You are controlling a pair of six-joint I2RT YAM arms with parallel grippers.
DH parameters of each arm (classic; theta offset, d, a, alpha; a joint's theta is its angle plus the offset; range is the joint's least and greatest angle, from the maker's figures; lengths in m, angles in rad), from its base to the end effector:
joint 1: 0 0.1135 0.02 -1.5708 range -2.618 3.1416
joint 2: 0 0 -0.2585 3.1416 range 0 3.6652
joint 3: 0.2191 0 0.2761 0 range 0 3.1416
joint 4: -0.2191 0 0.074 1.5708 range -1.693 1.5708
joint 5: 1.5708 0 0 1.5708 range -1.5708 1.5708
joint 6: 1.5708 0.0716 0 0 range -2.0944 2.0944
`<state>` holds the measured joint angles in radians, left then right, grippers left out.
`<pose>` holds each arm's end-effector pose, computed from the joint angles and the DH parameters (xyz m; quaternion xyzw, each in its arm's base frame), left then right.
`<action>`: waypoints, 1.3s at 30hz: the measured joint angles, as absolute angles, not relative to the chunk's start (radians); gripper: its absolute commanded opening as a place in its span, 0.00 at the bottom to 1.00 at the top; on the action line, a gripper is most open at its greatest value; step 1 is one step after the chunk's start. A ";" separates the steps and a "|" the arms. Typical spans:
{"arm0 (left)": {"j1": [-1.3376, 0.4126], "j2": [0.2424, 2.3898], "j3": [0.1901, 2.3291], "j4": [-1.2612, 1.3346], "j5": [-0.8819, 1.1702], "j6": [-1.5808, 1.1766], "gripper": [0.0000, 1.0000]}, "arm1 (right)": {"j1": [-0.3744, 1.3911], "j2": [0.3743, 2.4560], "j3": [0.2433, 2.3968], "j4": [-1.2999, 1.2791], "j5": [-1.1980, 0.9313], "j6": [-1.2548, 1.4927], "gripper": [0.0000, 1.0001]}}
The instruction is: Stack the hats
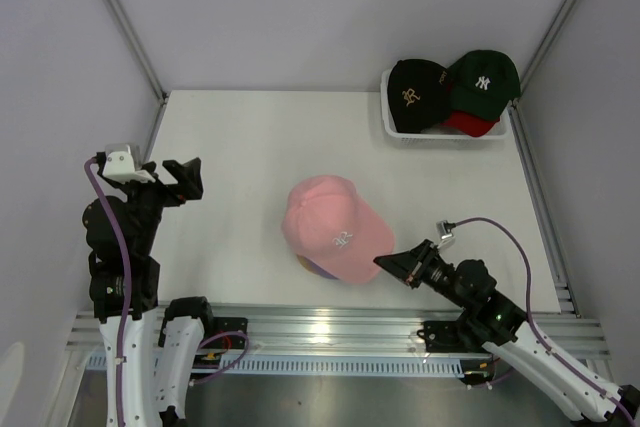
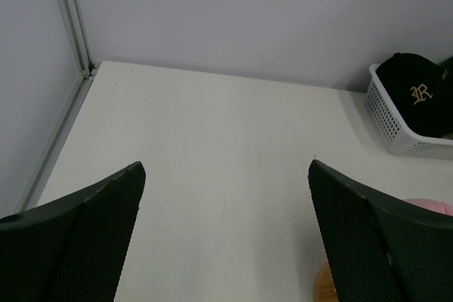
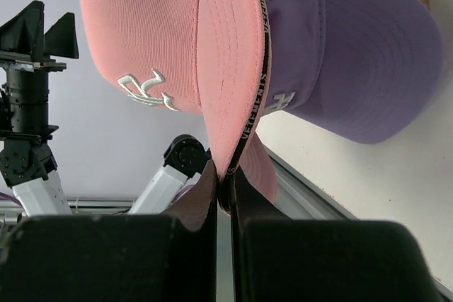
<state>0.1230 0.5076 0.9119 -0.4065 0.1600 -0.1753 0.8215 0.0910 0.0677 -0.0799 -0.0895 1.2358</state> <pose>0.1631 0.0087 0.4000 -0.0490 0.7062 -0.0750 0.7024 0.1165 0.1346 0.1757 0.1233 0.7322 0.5902 0.3167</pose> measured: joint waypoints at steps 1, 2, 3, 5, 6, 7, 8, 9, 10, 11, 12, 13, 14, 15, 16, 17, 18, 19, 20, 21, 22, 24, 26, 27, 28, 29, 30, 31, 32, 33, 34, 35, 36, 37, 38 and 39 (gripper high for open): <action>0.123 0.508 0.912 -0.406 0.160 -0.175 1.00 | 0.820 0.091 0.068 -0.084 -0.090 1.237 0.00; 0.123 0.508 0.912 -0.406 0.160 -0.175 0.99 | 0.815 0.092 0.068 -0.086 -0.091 1.238 0.00; 0.123 0.508 0.912 -0.406 0.160 -0.175 0.99 | 0.805 0.094 0.068 -0.089 -0.097 1.240 0.00; 0.123 0.508 0.912 -0.406 0.160 -0.175 1.00 | 0.766 0.113 0.071 -0.097 -0.122 1.240 0.00; 0.123 0.508 0.912 -0.406 0.160 -0.175 0.99 | 0.738 0.135 0.072 -0.096 -0.144 1.238 0.00; 0.123 0.509 0.912 -0.406 0.160 -0.175 1.00 | 0.707 0.162 0.073 -0.093 -0.168 1.237 0.01; 0.123 0.510 0.912 -0.406 0.160 -0.175 0.99 | 0.681 0.196 0.075 -0.086 -0.184 1.235 0.10; 0.123 0.511 0.912 -0.406 0.160 -0.175 0.99 | 0.660 0.233 0.076 -0.076 -0.199 1.234 0.11; 0.123 0.511 0.912 -0.406 0.160 -0.175 1.00 | 0.642 0.273 0.077 -0.062 -0.211 1.232 0.12; 0.123 0.511 0.912 -0.406 0.160 -0.175 1.00 | 0.630 0.311 0.078 -0.047 -0.222 1.230 0.12; 0.123 0.511 0.912 -0.406 0.160 -0.175 0.99 | 0.618 0.366 0.080 -0.020 -0.236 1.227 0.12; 0.123 0.511 0.912 -0.406 0.160 -0.175 0.99 | 0.611 0.422 0.083 0.016 -0.251 1.224 0.14; 0.123 0.511 0.912 -0.406 0.160 -0.175 1.00 | 0.607 0.468 0.085 0.046 -0.262 1.220 0.21; 0.123 0.511 0.912 -0.406 0.160 -0.175 1.00 | 0.605 0.520 0.086 0.084 -0.271 1.218 0.23; 0.123 0.510 0.912 -0.406 0.160 -0.175 1.00 | 0.604 0.579 0.089 0.115 -0.274 1.210 0.23; 0.123 0.510 0.912 -0.406 0.160 -0.175 1.00 | 0.604 0.638 0.089 0.140 -0.278 1.203 0.23; 0.123 0.510 0.912 -0.406 0.160 -0.175 1.00 | 0.603 0.696 0.089 0.162 -0.283 1.196 0.23; 0.123 0.510 0.912 -0.406 0.160 -0.175 1.00 | 0.603 0.744 0.089 0.182 -0.287 1.190 0.24; 0.123 0.510 0.912 -0.406 0.160 -0.175 1.00 | 0.606 0.788 0.089 0.194 -0.290 1.180 0.31; 0.123 0.510 0.912 -0.406 0.160 -0.175 0.99 | 0.611 0.819 0.088 0.191 -0.286 1.167 0.35; 0.123 0.510 0.912 -0.406 0.160 -0.175 0.99 | 0.616 0.847 0.080 0.176 -0.283 1.151 0.47; 0.123 0.510 0.912 -0.406 0.160 -0.175 0.99 | 0.619 0.871 0.068 0.138 -0.294 1.142 0.55; 0.123 0.510 0.912 -0.406 0.160 -0.175 1.00 | 0.623 0.830 0.091 0.093 -0.290 1.099 0.64; 0.123 0.510 0.912 -0.406 0.160 -0.175 1.00 | 0.622 0.798 0.104 0.044 -0.281 1.076 0.67; 0.123 0.510 0.912 -0.406 0.160 -0.175 1.00 | 0.619 0.755 0.121 -0.022 -0.269 1.052 0.72; 0.123 0.510 0.912 -0.406 0.160 -0.175 1.00 | 0.614 0.704 0.144 -0.089 -0.256 1.026 0.75; 0.123 0.510 0.912 -0.406 0.160 -0.175 0.99 | 0.604 0.659 0.178 -0.156 -0.241 0.997 0.78; 0.123 0.510 0.912 -0.406 0.160 -0.175 1.00 | 0.588 0.624 0.221 -0.210 -0.230 0.969 0.81; 0.123 0.510 0.912 -0.406 0.161 -0.175 0.99 | 0.572 0.603 0.266 -0.256 -0.222 0.942 0.83; 0.123 0.510 0.912 -0.406 0.161 -0.175 0.99 | 0.550 0.588 0.327 -0.302 -0.215 0.905 0.83; 0.123 0.510 0.912 -0.406 0.161 -0.175 1.00 | 0.522 0.583 0.391 -0.340 -0.213 0.869 0.84; 0.123 0.510 0.912 -0.406 0.163 -0.176 0.99 | 0.487 0.594 0.461 -0.377 -0.218 0.833 0.86; 0.123 0.510 0.912 -0.406 0.165 -0.176 1.00 | 0.458 0.616 0.525 -0.399 -0.224 0.801 0.87; 0.123 0.510 0.912 -0.406 0.169 -0.176 0.99 | 0.421 0.653 0.592 -0.415 -0.231 0.757 0.91; 0.123 0.511 0.912 -0.406 0.176 -0.176 0.99 | 0.385 0.703 0.656 -0.432 -0.243 0.719 0.93; 0.123 0.511 0.912 -0.406 0.184 -0.176 1.00 | 0.357 0.759 0.713 -0.435 -0.250 0.682 0.94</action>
